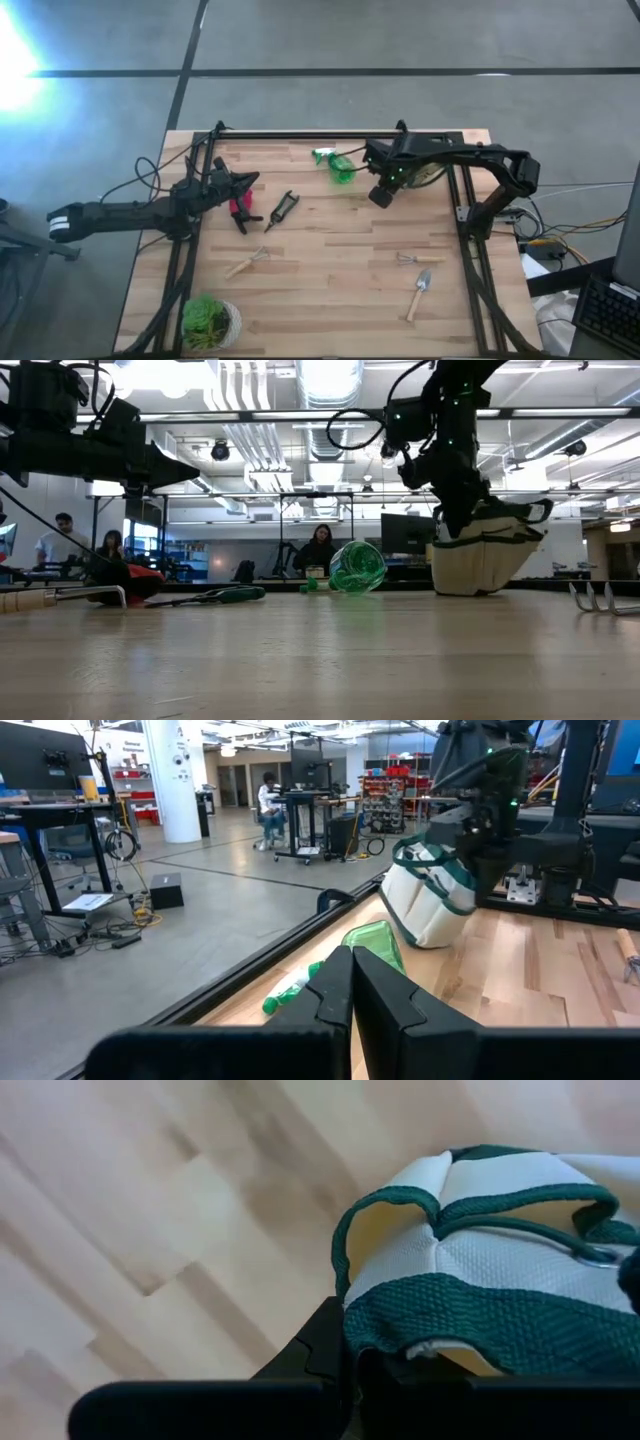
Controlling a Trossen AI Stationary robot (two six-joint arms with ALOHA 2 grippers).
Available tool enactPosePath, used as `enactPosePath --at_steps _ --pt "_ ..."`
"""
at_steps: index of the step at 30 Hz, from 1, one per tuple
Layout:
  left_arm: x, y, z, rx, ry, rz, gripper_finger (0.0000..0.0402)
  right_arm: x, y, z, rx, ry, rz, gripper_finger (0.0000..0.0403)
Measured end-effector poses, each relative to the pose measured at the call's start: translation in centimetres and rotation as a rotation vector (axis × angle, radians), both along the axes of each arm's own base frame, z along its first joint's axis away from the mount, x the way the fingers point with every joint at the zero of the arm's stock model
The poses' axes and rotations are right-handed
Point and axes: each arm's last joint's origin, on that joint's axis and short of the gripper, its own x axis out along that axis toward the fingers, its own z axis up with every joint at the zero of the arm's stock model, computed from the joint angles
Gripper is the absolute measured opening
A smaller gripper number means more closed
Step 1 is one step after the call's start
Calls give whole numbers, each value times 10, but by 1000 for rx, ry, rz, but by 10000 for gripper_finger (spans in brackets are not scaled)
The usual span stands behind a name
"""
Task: Pick & Place Garden tools in Gardening bag
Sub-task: Adjust the gardening bag
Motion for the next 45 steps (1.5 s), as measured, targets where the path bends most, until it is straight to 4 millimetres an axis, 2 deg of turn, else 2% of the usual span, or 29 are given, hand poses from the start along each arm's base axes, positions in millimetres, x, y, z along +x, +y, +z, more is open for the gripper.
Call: enactPosePath --at_steps 13,29,45 --pt "0 0 0 0 0 0 14 16 26 28 -12 -105 98 8" --pt "0 0 0 0 0 0 14 29 71 32 12 -142 203 8" --pt "0 0 0 0 0 0 14 47 106 36 26 -304 291 8"
